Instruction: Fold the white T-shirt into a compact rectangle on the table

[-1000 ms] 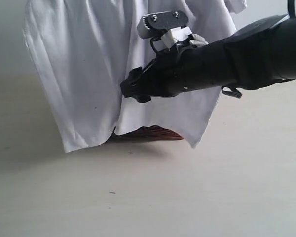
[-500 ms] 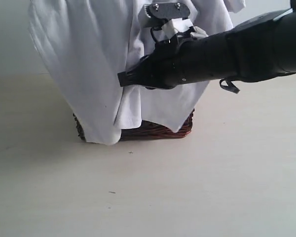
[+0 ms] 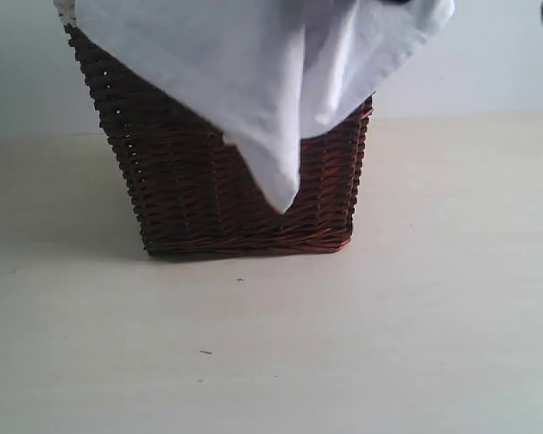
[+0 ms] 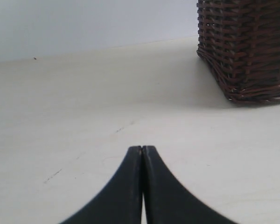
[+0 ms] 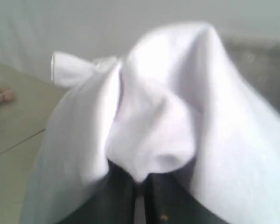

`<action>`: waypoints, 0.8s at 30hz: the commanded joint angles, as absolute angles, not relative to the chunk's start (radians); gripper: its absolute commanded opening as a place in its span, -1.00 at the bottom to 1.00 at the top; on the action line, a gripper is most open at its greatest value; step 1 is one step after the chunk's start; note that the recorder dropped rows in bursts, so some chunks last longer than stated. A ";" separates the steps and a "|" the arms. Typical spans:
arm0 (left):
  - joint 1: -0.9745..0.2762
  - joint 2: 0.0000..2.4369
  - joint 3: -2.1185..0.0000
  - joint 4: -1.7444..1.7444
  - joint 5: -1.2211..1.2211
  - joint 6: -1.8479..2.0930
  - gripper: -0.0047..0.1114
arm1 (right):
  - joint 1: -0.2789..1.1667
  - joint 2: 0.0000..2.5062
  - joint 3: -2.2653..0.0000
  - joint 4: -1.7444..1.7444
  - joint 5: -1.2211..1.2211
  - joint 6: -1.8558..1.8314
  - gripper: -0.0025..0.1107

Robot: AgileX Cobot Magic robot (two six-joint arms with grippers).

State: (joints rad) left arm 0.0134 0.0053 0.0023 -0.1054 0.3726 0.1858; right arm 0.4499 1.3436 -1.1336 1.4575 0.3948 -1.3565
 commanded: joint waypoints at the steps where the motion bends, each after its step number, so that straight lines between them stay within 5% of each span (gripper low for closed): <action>1: 0.010 0.000 0.000 -0.112 0.362 0.187 -0.92 | 0.376 1.264 -1.219 1.506 0.389 -1.438 -0.96; 7: 0.010 0.000 0.000 -0.112 0.362 0.187 -0.92 | 0.330 1.206 -1.371 1.744 0.389 -1.679 -0.96; 24: 0.010 0.000 0.000 -0.112 0.362 0.187 -0.92 | 0.330 1.198 -1.817 1.744 0.391 -1.857 -0.96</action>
State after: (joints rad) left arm 0.0134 0.0053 0.0023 -0.1054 0.3726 0.1858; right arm 0.3349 1.2082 -1.7510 1.7230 0.3890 -1.8452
